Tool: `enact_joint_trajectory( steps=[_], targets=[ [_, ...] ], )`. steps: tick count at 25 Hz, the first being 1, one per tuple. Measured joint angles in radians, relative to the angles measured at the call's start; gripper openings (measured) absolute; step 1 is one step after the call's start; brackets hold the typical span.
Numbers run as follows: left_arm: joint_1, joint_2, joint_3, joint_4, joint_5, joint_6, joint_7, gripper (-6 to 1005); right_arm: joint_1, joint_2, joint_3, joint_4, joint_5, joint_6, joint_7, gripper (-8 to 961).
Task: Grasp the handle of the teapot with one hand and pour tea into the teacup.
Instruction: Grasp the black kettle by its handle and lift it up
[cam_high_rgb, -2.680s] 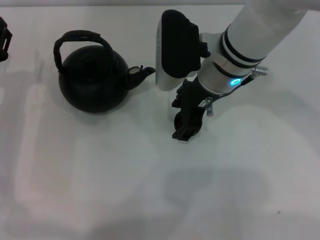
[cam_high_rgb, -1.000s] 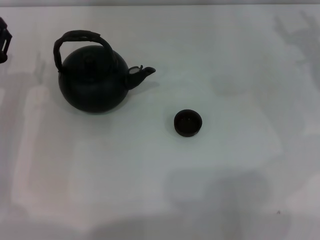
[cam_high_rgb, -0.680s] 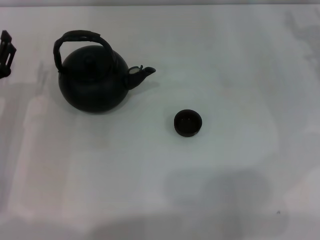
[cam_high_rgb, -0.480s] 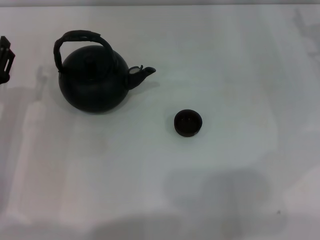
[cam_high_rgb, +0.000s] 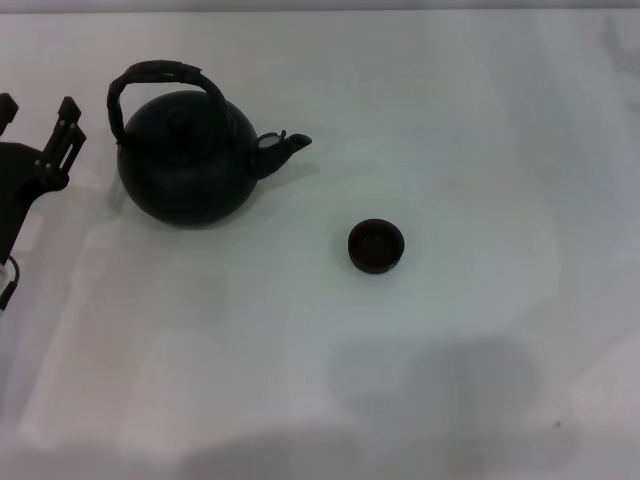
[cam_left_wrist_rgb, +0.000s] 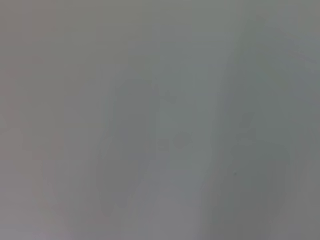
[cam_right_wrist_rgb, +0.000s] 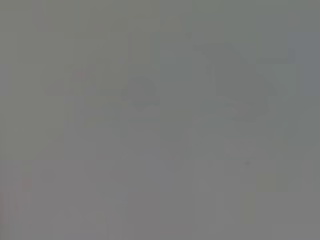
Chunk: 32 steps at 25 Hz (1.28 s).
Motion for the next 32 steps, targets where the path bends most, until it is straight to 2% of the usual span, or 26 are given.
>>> enact_joint_trajectory(
  steps=[5, 9, 13, 20, 32],
  targets=[
    [0.025, -0.004, 0.005, -0.004, 0.001, 0.027, 0.0, 740, 0.0, -0.004, 0.0, 0.0, 0.044, 0.005, -0.021, 831],
    [0.029, -0.004, 0.05, -0.006, 0.006, 0.04, -0.005, 739, -0.004, -0.011, 0.0, -0.001, 0.078, 0.005, -0.033, 831],
    [0.011, -0.001, 0.099, -0.007, 0.013, 0.042, -0.025, 739, -0.007, -0.013, 0.007, -0.002, 0.084, 0.006, -0.034, 831],
    [-0.017, -0.002, 0.104, -0.01, 0.025, 0.034, -0.028, 740, -0.013, -0.012, 0.009, -0.002, 0.11, 0.006, -0.034, 831],
    [-0.084, -0.003, 0.1, -0.008, 0.025, -0.07, -0.021, 740, -0.017, -0.011, 0.009, -0.003, 0.112, 0.005, -0.034, 832]
  ],
)
